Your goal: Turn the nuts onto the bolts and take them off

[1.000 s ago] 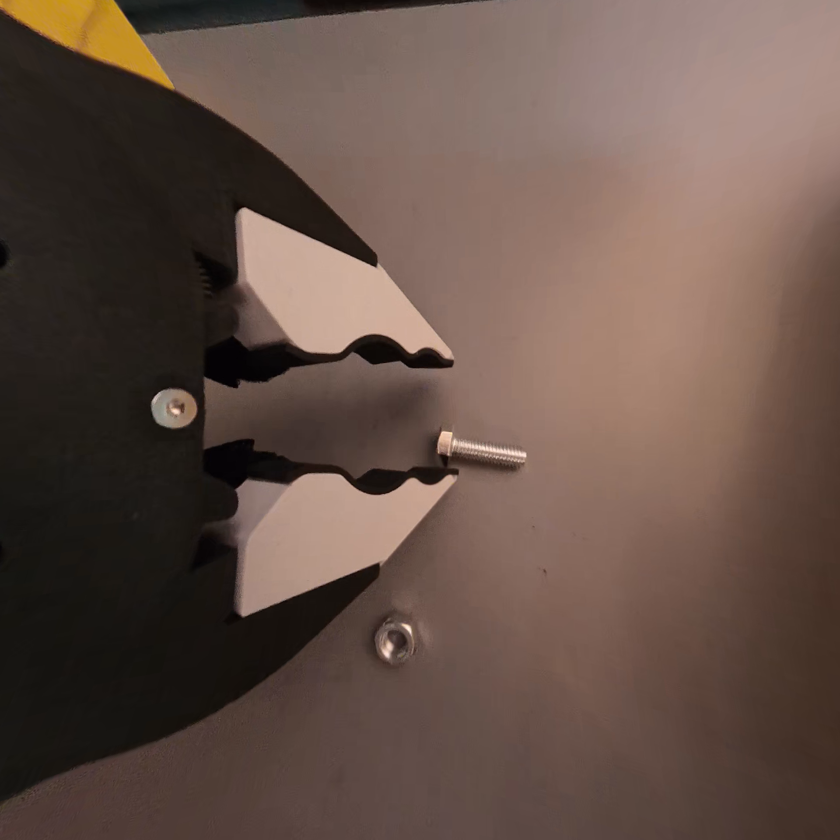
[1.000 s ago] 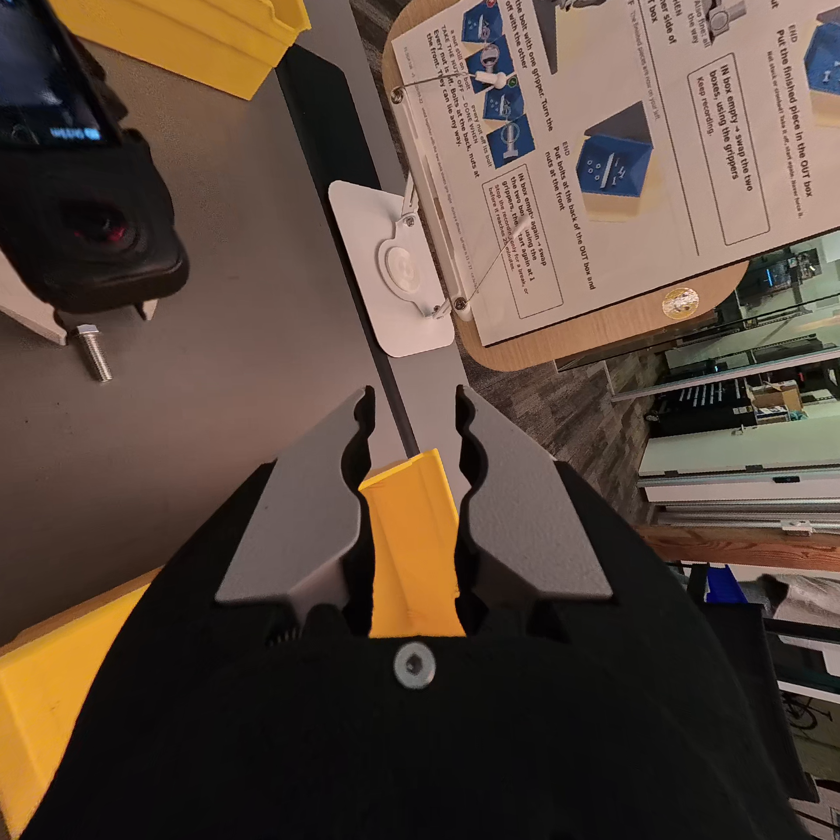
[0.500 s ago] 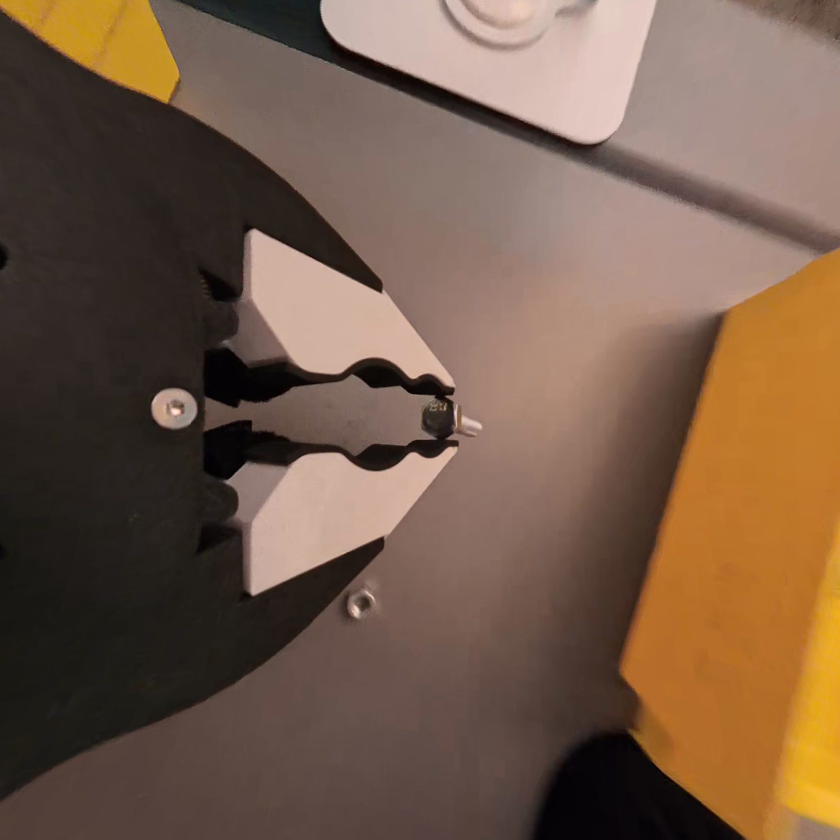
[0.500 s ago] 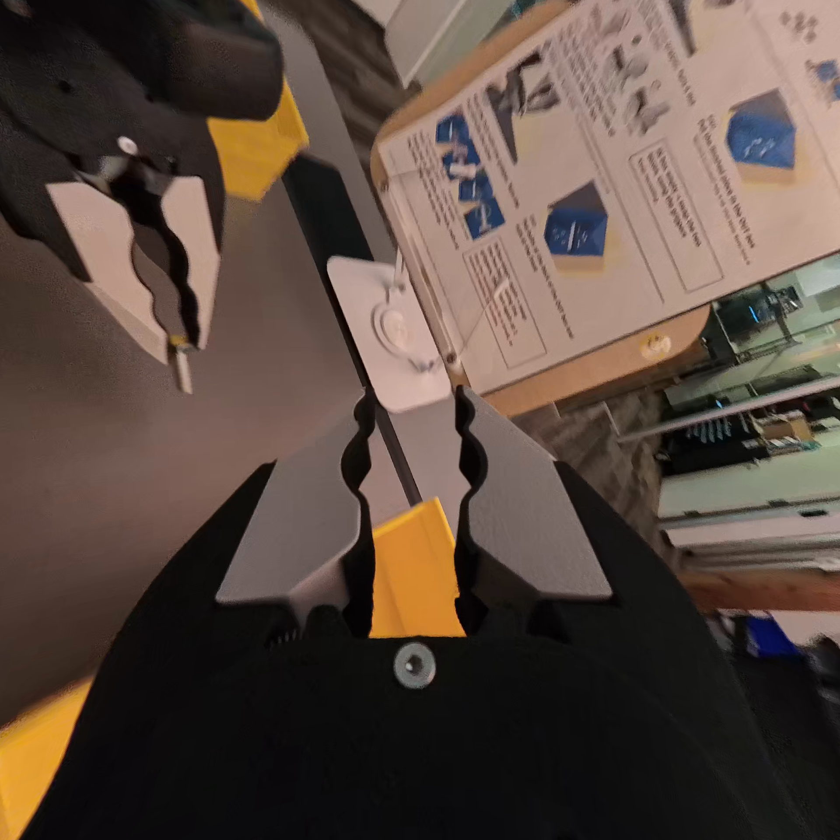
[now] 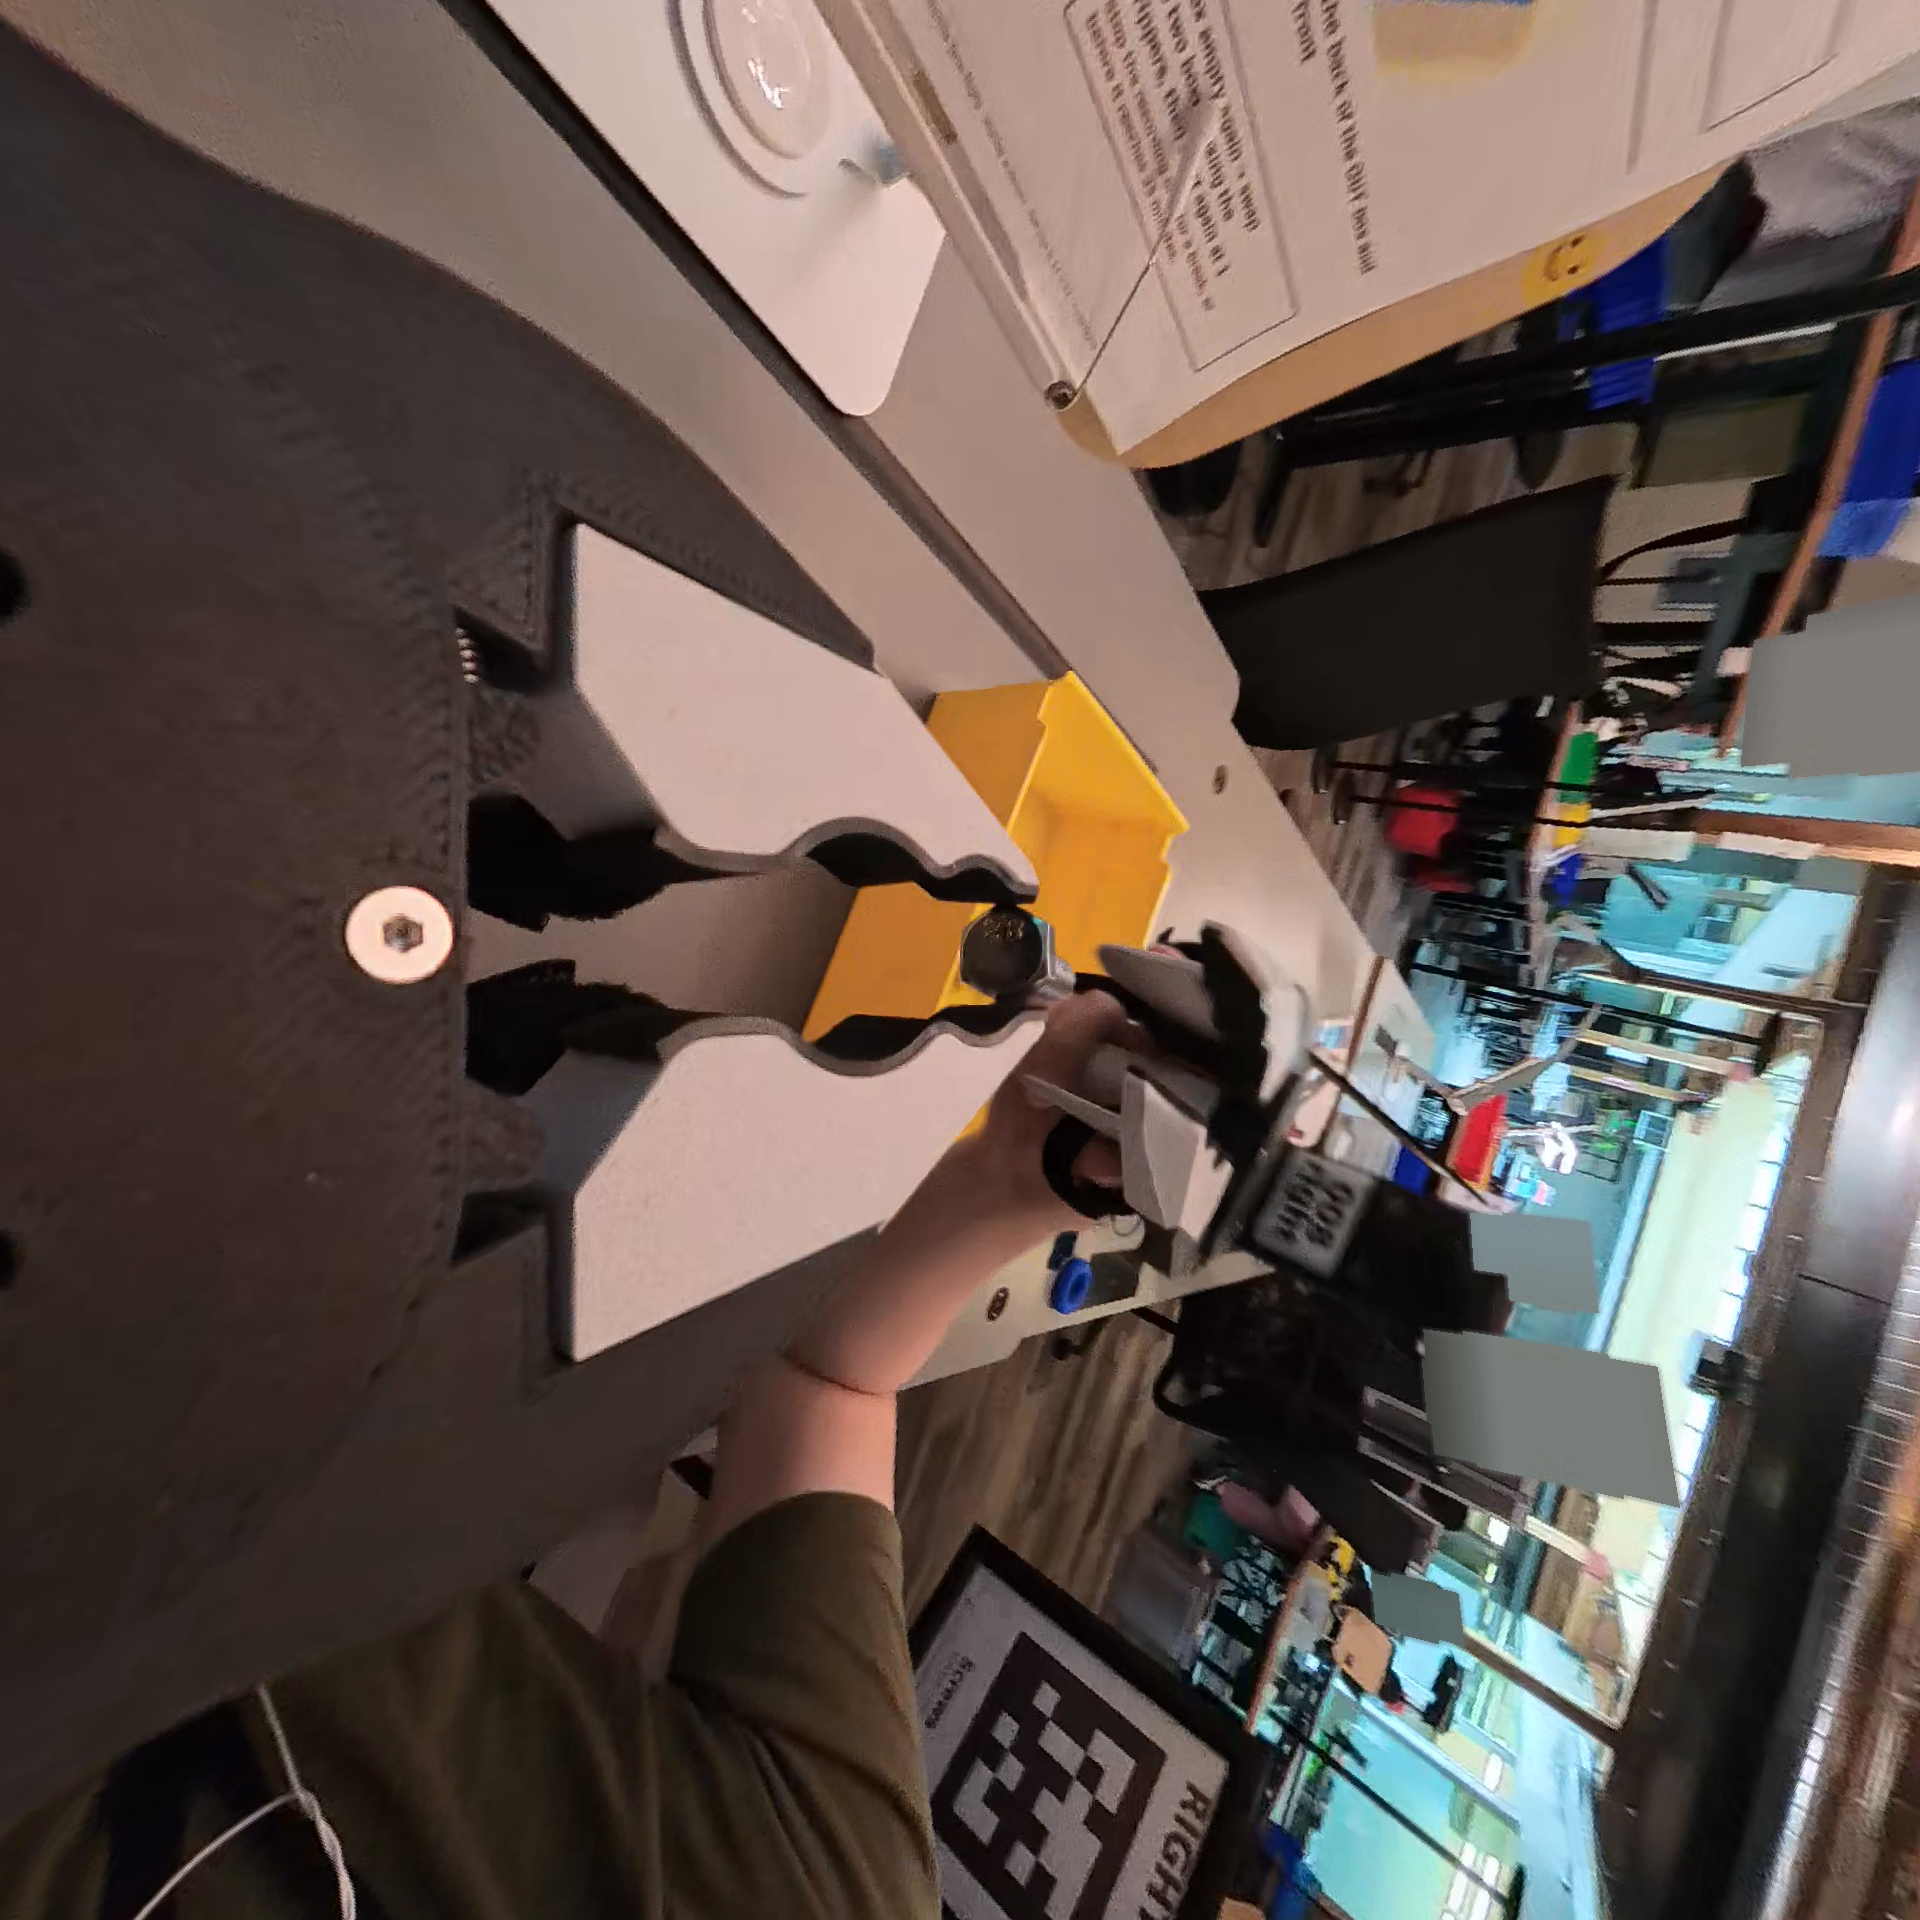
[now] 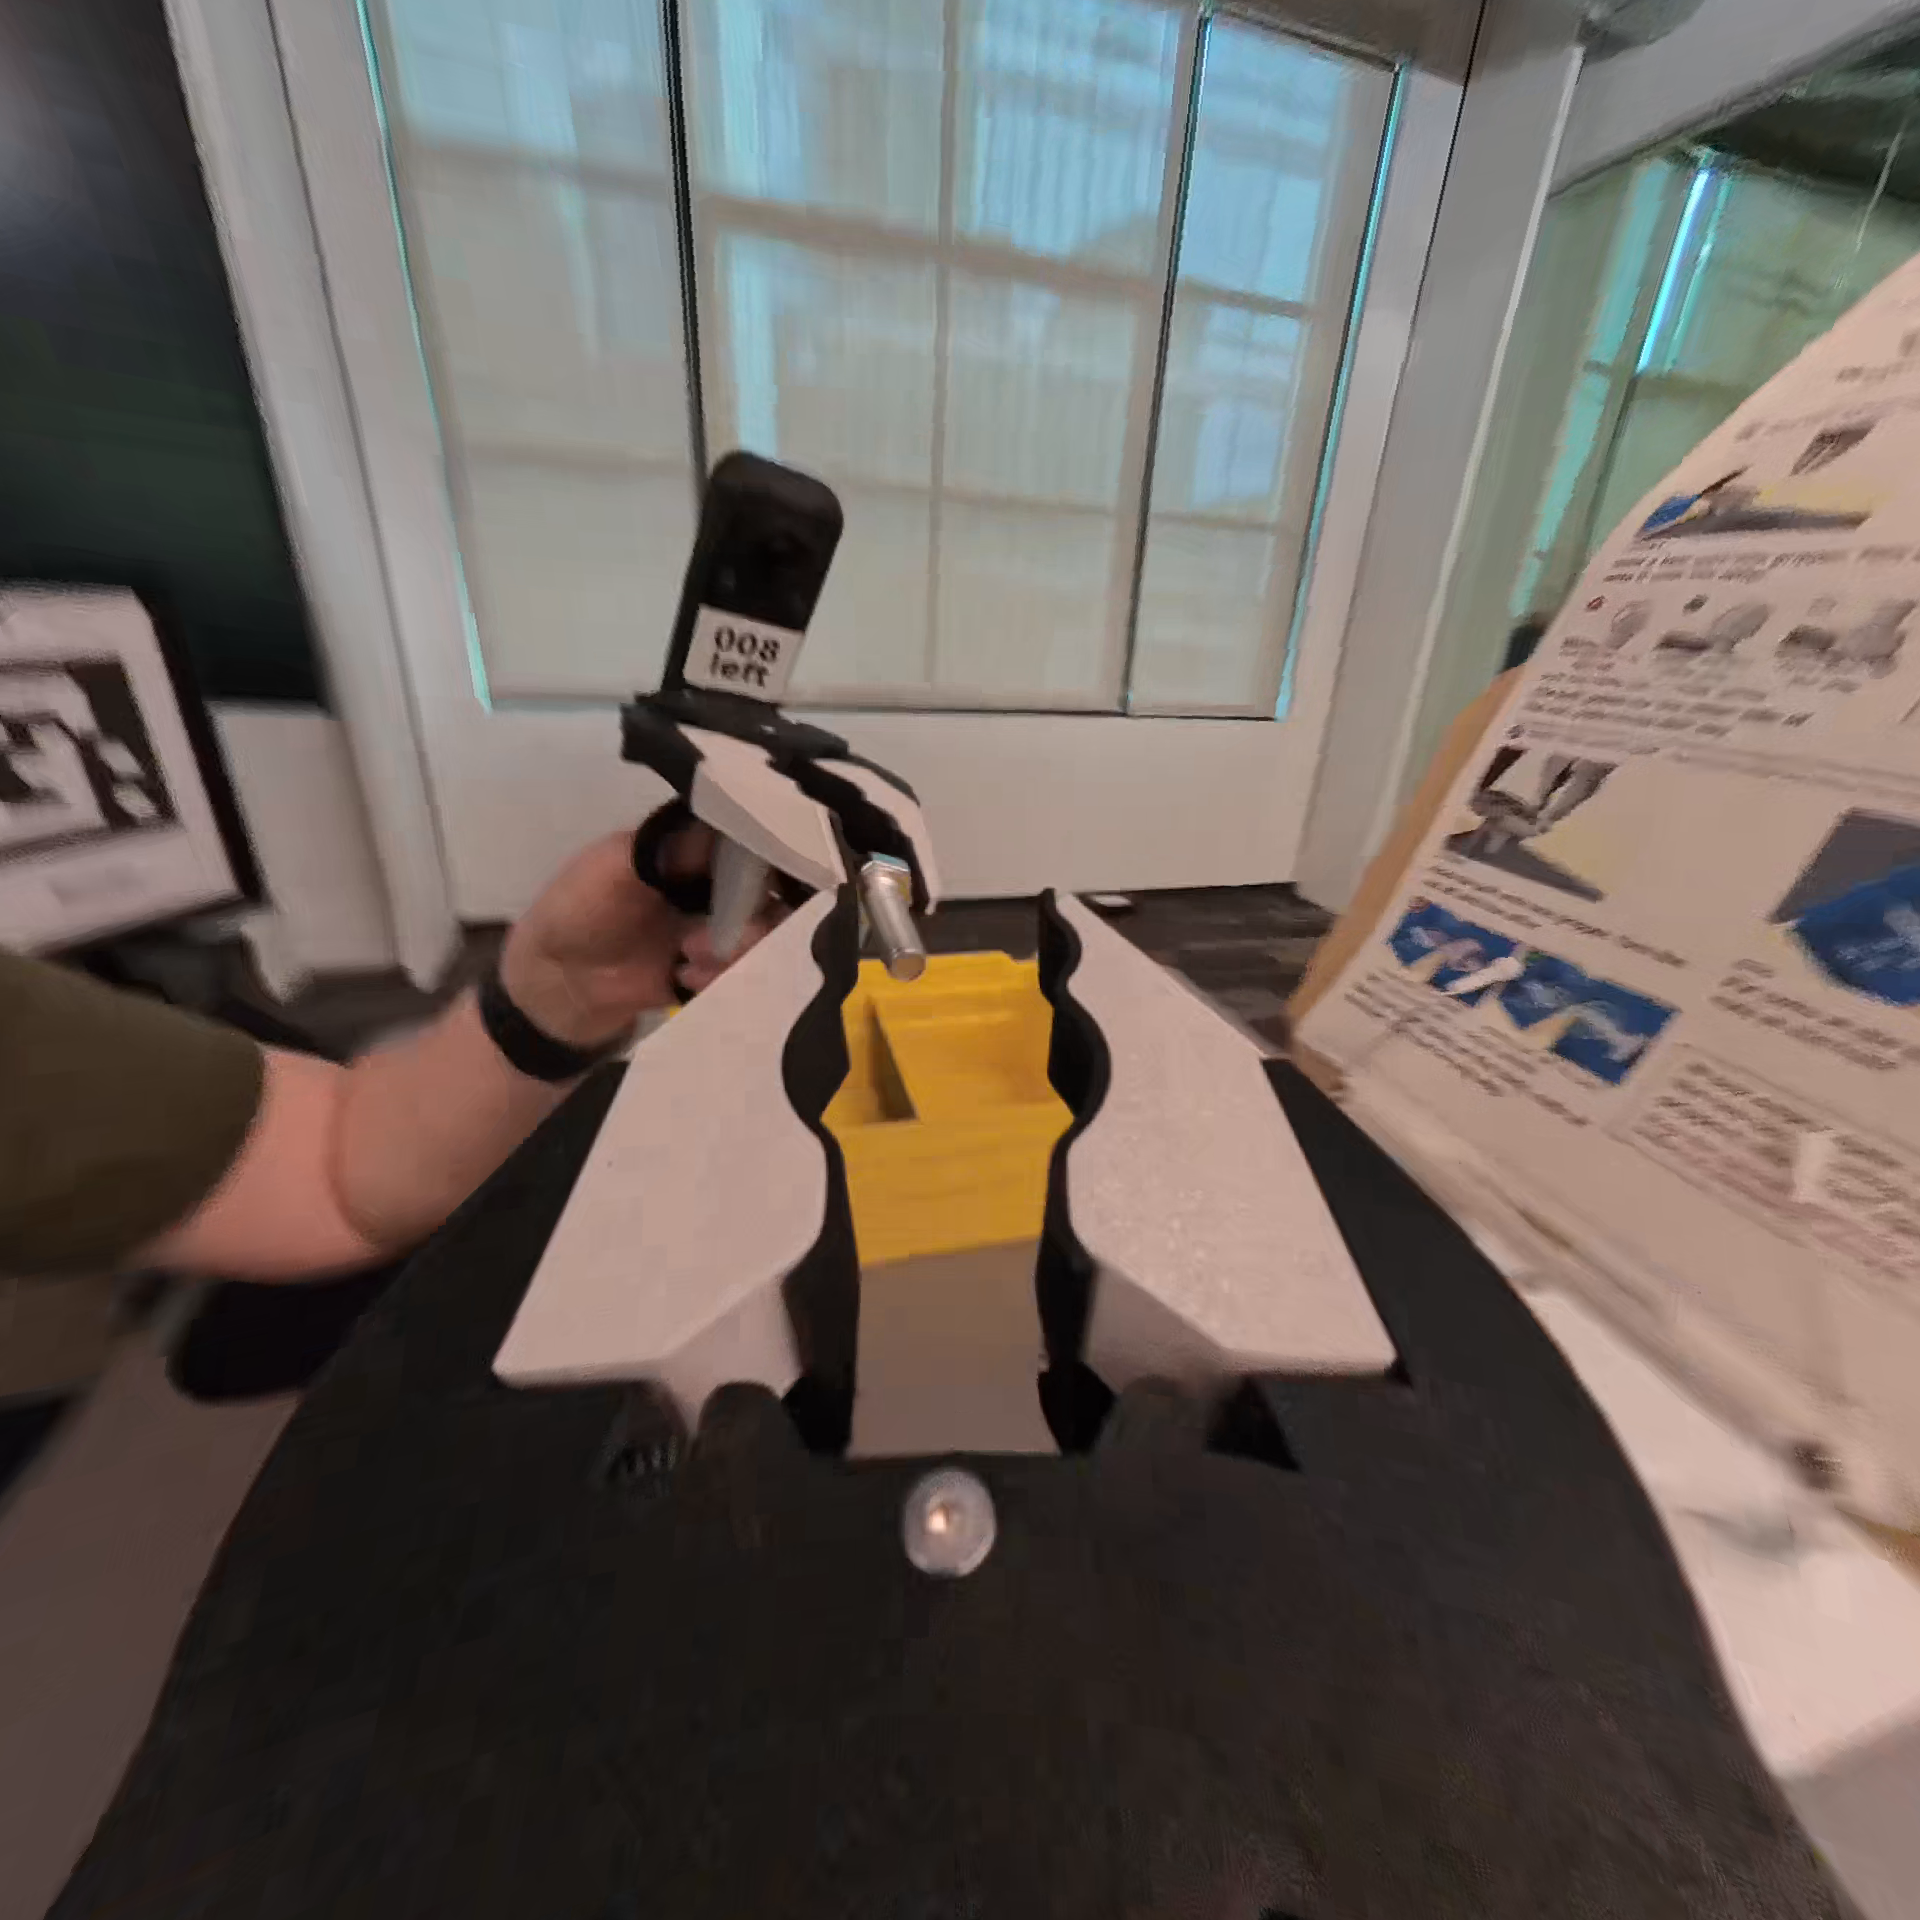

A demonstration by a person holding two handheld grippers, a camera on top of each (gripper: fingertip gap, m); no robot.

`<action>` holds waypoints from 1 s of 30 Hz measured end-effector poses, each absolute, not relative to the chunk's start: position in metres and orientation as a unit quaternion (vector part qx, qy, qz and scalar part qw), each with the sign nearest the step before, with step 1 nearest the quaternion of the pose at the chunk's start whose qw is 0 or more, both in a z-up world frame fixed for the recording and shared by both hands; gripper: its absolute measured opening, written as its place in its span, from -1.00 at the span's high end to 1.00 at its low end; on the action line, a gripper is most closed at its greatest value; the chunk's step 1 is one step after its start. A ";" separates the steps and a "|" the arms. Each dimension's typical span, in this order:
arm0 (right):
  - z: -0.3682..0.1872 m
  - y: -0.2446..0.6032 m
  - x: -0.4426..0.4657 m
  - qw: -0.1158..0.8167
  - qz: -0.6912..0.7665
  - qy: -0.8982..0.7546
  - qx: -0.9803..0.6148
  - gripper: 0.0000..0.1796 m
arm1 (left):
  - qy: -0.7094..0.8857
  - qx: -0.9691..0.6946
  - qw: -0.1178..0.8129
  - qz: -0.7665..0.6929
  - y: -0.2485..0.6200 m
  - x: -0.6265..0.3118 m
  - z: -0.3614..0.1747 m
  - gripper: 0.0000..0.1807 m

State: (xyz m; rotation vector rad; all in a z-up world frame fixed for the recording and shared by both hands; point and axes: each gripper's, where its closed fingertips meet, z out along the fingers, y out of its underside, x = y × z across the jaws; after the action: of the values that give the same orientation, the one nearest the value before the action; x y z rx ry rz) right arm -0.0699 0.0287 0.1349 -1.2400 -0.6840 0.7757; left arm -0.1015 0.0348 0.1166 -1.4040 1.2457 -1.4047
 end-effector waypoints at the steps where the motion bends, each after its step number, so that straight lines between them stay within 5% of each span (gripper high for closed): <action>1: 0.135 0.030 -0.074 0.680 0.385 -0.288 -0.554 0.65 | 0.486 -0.550 0.392 -0.555 0.035 -0.104 0.120 0.81; 12: 0.109 0.038 -0.099 0.597 0.510 -0.250 -0.567 0.83 | 0.490 -0.556 0.407 -0.534 0.037 -0.108 0.122 0.81; 22: 0.106 0.030 -0.096 0.583 0.479 -0.300 -0.583 0.91 | 0.542 -0.546 0.405 -0.493 0.030 -0.108 0.114 0.79; 26: 0.095 0.035 -0.087 0.595 0.361 -0.341 -0.632 0.92 | 0.579 -0.543 0.469 -0.387 0.040 -0.111 0.106 0.33; 30: 0.086 0.034 -0.086 0.589 0.271 -0.377 -0.662 0.92 | 0.612 -0.501 0.556 -0.256 0.044 -0.105 0.094 0.38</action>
State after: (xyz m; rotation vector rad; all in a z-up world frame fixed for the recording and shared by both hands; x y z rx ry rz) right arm -0.0864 0.0342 0.0865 -1.5410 -0.8775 0.6319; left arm -0.1053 0.0442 0.0944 -1.1836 1.4437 -0.6039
